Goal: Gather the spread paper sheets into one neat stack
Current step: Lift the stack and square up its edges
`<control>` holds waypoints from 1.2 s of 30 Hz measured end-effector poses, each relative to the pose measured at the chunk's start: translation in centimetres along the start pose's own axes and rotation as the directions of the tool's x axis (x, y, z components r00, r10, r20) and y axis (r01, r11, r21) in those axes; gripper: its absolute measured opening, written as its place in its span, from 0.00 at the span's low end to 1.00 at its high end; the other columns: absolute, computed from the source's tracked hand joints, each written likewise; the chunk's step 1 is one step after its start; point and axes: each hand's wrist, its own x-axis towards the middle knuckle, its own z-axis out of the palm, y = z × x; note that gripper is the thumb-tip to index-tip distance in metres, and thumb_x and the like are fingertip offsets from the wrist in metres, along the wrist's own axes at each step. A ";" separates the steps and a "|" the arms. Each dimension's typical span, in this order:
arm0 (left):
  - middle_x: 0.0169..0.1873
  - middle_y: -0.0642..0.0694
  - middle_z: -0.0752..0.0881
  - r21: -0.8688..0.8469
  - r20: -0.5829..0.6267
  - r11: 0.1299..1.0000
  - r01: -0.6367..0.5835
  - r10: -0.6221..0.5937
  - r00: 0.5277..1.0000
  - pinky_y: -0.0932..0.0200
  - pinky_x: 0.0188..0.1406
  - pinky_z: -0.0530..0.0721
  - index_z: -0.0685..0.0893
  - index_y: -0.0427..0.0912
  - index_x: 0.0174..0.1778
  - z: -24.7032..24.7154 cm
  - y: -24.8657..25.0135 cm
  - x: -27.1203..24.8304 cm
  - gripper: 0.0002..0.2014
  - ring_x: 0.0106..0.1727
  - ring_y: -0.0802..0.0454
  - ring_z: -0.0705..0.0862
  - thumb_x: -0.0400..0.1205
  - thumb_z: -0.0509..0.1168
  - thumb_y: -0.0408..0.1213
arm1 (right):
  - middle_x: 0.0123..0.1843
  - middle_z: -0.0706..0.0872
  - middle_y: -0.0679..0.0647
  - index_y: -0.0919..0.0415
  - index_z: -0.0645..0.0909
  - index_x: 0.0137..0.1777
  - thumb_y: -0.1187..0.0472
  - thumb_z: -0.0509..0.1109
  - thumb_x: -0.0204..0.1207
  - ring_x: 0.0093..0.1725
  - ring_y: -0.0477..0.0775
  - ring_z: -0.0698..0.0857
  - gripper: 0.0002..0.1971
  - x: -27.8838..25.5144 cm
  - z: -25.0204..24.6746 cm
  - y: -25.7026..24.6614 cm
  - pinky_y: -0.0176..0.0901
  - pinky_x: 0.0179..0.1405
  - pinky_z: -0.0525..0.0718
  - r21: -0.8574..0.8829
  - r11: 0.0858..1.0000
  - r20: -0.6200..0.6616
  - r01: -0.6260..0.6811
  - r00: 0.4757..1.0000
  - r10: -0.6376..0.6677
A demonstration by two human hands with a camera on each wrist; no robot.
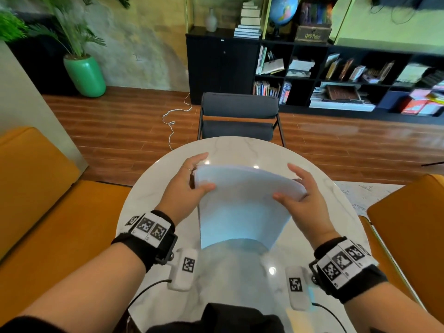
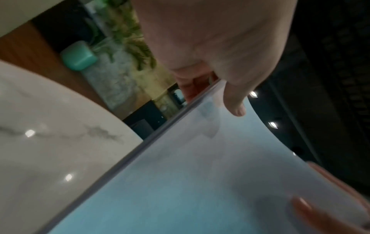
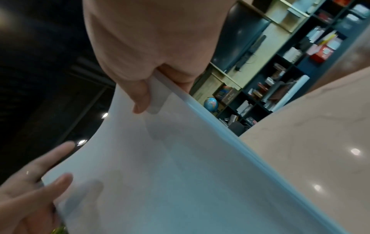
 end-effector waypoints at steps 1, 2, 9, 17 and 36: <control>0.58 0.57 0.78 0.098 0.003 0.994 -0.058 0.058 0.998 0.62 0.60 0.80 0.65 0.72 0.71 -0.1 0.2 -0.2 0.32 0.57 0.59 0.80 0.78 0.70 0.38 | 0.50 0.83 0.38 0.26 0.67 0.68 0.65 0.78 0.69 0.48 0.30 0.83 0.38 -0.1 0.1 -0.1 0.31 0.53 0.80 -0.045 0.998 -0.005 0.047 0.999 -0.048; 0.58 0.58 0.77 0.202 0.015 0.972 -0.117 0.117 0.993 0.64 0.59 0.77 0.61 0.74 0.72 -0.1 0.3 -0.4 0.33 0.56 0.61 0.78 0.80 0.69 0.40 | 0.49 0.83 0.36 0.22 0.62 0.68 0.64 0.77 0.70 0.49 0.28 0.82 0.41 -0.3 0.2 0.0 0.26 0.53 0.78 -0.078 0.992 0.004 0.101 0.995 -0.101; 0.54 0.52 0.82 0.519 0.130 0.772 -0.367 0.354 0.926 0.68 0.49 0.77 0.69 0.65 0.75 -0.9 -0.4 -0.6 0.24 0.51 0.60 0.77 0.82 0.64 0.48 | 0.47 0.88 0.54 0.51 0.76 0.72 0.65 0.76 0.73 0.47 0.45 0.82 0.28 -0.4 -0.3 0.6 0.22 0.52 0.74 -0.411 0.748 0.143 0.520 0.848 -0.511; 0.58 0.51 0.83 0.371 0.050 0.907 -0.199 0.194 0.980 0.69 0.52 0.76 0.73 0.60 0.73 -0.6 0.3 -0.5 0.24 0.56 0.56 0.81 0.81 0.67 0.43 | 0.48 0.88 0.36 0.43 0.84 0.59 0.68 0.78 0.70 0.51 0.40 0.85 0.22 -0.1 -0.7 -0.2 0.24 0.56 0.78 -0.259 0.883 0.077 0.393 0.919 -0.386; 0.47 0.51 0.90 -0.316 0.217 0.913 0.259 -0.196 0.956 0.63 0.48 0.85 0.83 0.45 0.61 0.3 -0.9 0.1 0.13 0.46 0.57 0.89 0.81 0.65 0.29 | 0.43 0.93 0.53 0.60 0.89 0.48 0.72 0.78 0.63 0.43 0.49 0.90 0.13 0.5 -0.5 0.5 0.38 0.41 0.87 0.324 0.936 0.168 -0.137 0.982 0.085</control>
